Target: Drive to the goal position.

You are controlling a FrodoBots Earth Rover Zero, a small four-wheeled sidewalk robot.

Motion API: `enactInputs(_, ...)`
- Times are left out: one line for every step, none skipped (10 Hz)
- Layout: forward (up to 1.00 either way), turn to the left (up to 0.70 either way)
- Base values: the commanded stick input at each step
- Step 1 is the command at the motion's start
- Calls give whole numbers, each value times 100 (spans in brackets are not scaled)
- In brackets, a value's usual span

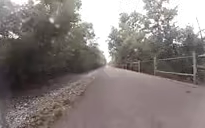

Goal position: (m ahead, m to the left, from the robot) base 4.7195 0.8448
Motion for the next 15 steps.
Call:
enactInputs(70, 0)
enactInputs(70, 0)
enactInputs(70, -2)
enactInputs(70, -6)
enactInputs(70, -4)
enactInputs(70, -2)
enactInputs(70, 0)
enactInputs(70, 0)
enactInputs(70, 0)
enactInputs(70, 0)
enactInputs(70, 0)
enactInputs(70, 0)
enactInputs(70, 0)
enactInputs(70, 0)
enactInputs(70, 0)
